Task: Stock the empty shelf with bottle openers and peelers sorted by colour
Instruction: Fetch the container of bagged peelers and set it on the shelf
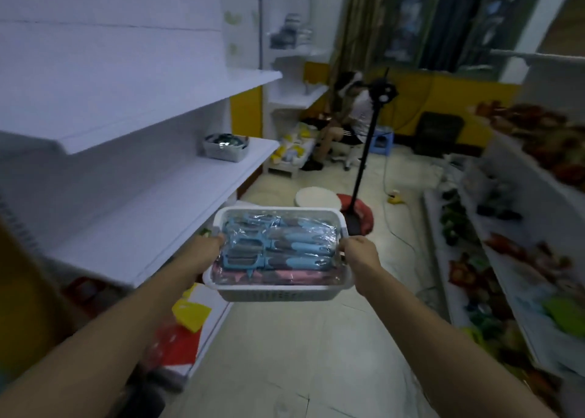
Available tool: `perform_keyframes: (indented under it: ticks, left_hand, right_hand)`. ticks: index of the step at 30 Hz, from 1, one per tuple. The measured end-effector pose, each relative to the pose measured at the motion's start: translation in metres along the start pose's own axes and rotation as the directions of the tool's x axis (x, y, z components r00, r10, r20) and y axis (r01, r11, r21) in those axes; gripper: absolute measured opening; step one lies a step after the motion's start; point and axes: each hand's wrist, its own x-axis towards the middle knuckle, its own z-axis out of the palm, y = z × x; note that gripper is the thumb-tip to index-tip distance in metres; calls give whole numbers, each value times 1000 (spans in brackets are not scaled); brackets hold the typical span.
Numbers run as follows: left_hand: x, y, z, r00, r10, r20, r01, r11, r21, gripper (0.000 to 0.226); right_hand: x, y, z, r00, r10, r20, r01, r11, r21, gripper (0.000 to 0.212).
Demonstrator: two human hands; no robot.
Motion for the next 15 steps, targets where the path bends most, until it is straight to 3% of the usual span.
perform_keyframes:
  ticks: [4,10,12,15]
  left_hand:
    - [70,43,37,996,25,80,-27,999,22,31]
    - [177,94,101,983,17,181,-27,998,51,46]
    - [208,113,122,984,2,180,-18,996,86,43]
    - [249,139,147,991,19,136,-45,980,196,35]
  right_hand:
    - [68,-15,1,998,33,-60,-31,999,42,20]
    - [192,-35,2,992,83,-90,-81,996,24,16]
    - [236,-50,4,995,83,-51,-82,996,16,7]
    - [294,-75,9,996,83,-11,-83,997,-6,14]
